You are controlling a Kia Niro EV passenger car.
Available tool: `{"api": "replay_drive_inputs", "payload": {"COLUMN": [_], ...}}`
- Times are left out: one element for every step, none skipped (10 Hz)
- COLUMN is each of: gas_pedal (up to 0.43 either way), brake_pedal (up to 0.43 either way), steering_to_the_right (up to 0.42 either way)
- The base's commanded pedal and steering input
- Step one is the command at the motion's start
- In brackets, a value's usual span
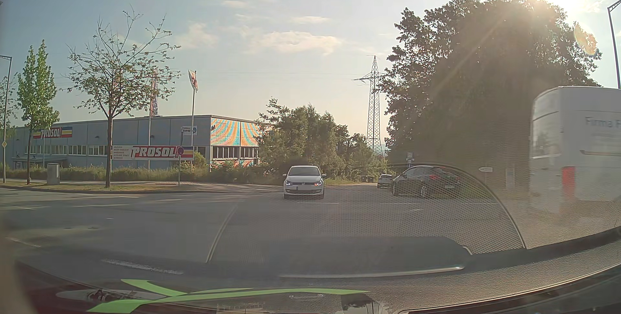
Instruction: Follow the waypoints while adhering to traffic rules and regulations
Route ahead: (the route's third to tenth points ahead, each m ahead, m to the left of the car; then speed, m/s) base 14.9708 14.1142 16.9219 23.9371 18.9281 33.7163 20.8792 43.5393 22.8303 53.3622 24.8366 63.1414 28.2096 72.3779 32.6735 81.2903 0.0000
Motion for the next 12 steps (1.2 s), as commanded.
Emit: {"api": "replay_drive_inputs", "payload": {"gas_pedal": [0.000, 0.000, 0.000, 0.000, 0.000, 0.000, 0.000, 0.000, 0.000, 0.000, 0.000, 0.000], "brake_pedal": [0.287, 0.287, 0.287, 0.287, 0.287, 0.287, 0.287, 0.287, 0.287, 0.293, 0.287, 0.293], "steering_to_the_right": [-0.080, -0.080, -0.080, -0.080, -0.081, -0.081, -0.081, -0.080, -0.080, -0.081, -0.081, -0.081]}}
